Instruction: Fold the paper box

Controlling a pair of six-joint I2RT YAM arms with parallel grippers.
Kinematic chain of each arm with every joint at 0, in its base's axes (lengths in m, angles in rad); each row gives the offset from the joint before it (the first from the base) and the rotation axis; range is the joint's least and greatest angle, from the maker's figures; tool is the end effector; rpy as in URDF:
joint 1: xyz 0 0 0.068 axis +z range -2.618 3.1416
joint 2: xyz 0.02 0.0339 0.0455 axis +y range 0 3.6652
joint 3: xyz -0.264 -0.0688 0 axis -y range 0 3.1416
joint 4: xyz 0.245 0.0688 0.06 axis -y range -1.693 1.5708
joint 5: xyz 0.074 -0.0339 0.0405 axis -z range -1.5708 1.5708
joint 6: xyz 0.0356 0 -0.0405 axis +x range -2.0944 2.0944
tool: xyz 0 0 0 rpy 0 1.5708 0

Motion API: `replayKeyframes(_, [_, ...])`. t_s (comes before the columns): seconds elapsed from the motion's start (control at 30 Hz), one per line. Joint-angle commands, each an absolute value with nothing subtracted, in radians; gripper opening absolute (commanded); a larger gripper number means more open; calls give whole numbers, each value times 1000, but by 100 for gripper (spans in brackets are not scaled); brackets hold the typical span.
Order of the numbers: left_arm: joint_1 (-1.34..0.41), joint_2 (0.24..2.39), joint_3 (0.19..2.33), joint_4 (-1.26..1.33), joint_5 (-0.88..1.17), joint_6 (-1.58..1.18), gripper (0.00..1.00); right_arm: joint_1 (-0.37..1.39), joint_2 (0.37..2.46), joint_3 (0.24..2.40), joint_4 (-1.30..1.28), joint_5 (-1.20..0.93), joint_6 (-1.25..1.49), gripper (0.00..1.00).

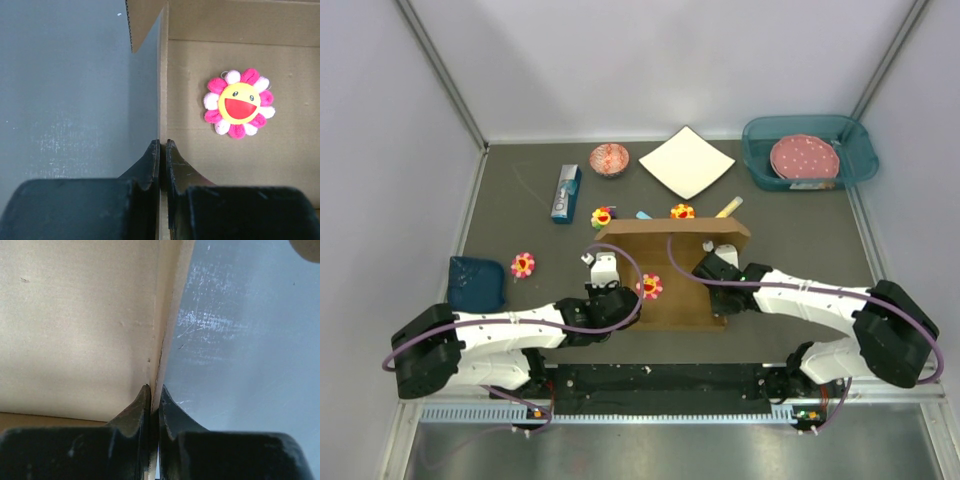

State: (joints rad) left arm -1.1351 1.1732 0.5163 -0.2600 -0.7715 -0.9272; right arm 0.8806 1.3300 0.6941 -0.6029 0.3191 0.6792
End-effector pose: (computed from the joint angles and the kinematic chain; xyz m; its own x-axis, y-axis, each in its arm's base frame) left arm 0.1107 -0.1790 0.1758 -0.5777 -0.1178 -0.8077 0.0146 0.9879 -0.1545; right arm 0.1518 0.1663 0.1707 -0.8874 -0.1379 -0.4399 -0.1409 0.9897 -0.0260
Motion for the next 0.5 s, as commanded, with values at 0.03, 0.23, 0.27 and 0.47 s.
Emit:
replayKeyframes(0.03, [-1137, 1146, 529, -245, -792, -968, 0, 879, 1390, 658, -617, 368, 658, 0])
replayKeyframes(0.23, [-1137, 1134, 528, -213, -784, -954, 0, 962, 1557, 750, -699, 471, 718, 0])
replayKeyframes(0.27, [-1137, 1135, 528, -209, -781, -951, 0, 972, 1580, 767, -703, 489, 724, 0])
replayKeyframes(0.47, [-1137, 1135, 517, -209, -782, -951, 0, 994, 1585, 770, -704, 500, 762, 0])
